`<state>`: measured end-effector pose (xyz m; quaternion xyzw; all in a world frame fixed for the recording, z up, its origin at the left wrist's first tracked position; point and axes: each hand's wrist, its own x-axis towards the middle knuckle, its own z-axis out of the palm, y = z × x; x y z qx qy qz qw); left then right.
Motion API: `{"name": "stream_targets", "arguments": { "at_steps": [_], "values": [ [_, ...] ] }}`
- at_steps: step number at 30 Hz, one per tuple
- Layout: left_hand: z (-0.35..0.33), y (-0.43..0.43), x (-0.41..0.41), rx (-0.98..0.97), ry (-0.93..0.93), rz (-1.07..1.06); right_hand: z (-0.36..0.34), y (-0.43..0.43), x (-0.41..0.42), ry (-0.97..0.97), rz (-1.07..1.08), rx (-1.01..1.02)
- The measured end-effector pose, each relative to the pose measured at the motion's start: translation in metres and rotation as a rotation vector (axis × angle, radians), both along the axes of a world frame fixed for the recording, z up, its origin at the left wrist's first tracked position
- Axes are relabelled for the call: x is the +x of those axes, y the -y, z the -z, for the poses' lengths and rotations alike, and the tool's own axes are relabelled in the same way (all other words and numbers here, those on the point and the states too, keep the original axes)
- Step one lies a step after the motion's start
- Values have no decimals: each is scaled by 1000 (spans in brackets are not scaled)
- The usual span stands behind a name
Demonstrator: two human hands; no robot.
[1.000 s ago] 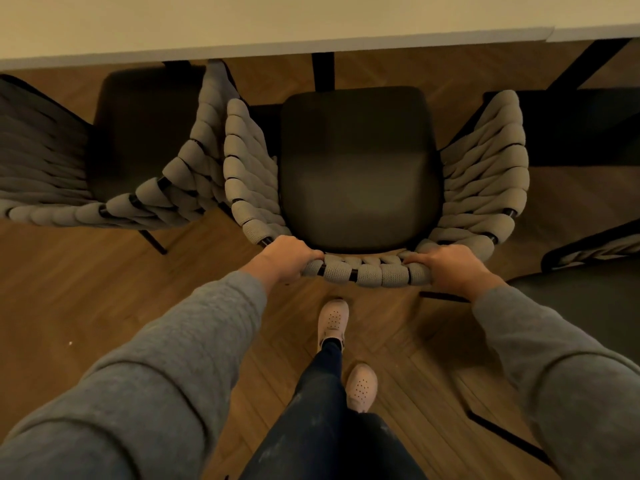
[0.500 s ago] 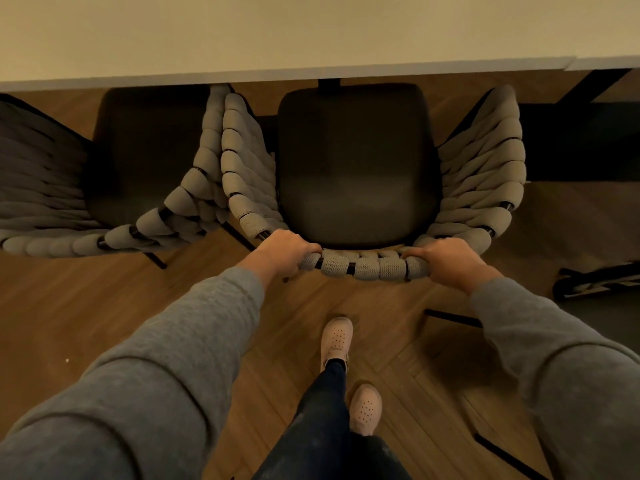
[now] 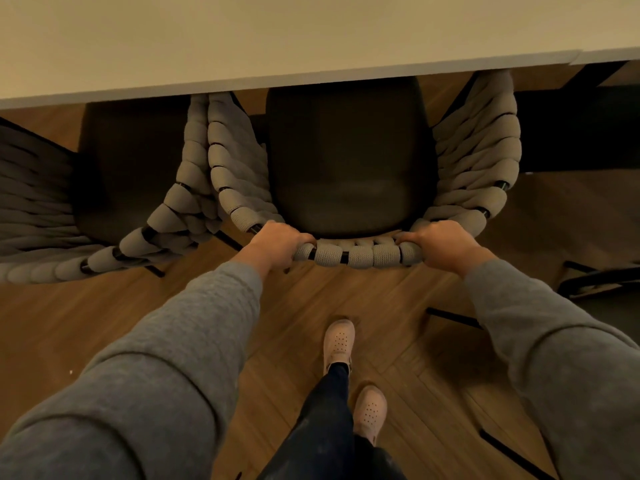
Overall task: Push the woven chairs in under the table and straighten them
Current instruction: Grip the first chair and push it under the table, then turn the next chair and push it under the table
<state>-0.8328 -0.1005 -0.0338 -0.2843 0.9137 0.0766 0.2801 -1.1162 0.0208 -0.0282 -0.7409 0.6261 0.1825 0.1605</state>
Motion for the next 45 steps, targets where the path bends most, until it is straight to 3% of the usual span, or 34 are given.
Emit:
{"name": "stream_targets", "arguments": {
  "at_steps": [9,14,18,20,23,26,29,36,40,45],
  "values": [
    [23,18,6,37,-18,28,14,12,0,23,-6,35],
    [25,23,5,143,73,11,16,6,5,-60,49,55],
    [-3,19,-9,288,178,-71,1,-11,7,7,136,-30],
    [-15,12,-23,295,68,-68,-9,-29,2,82,210,-112],
    [-25,-8,-58,187,-242,3,-20,-68,-15,157,355,-288],
    [-35,-40,-104,73,-485,236,-30,-123,-40,165,570,-285],
    [-49,-80,-155,68,-525,443,-39,-198,-60,87,733,-257],
    [-50,-216,-239,41,-299,763,-48,-416,-81,-37,1065,-164],
    [-38,-326,-274,21,-171,812,-48,-552,-86,-127,1211,-89],
    [-32,-475,-298,18,-106,835,-56,-695,-101,-107,1221,-9]
  ]
}}
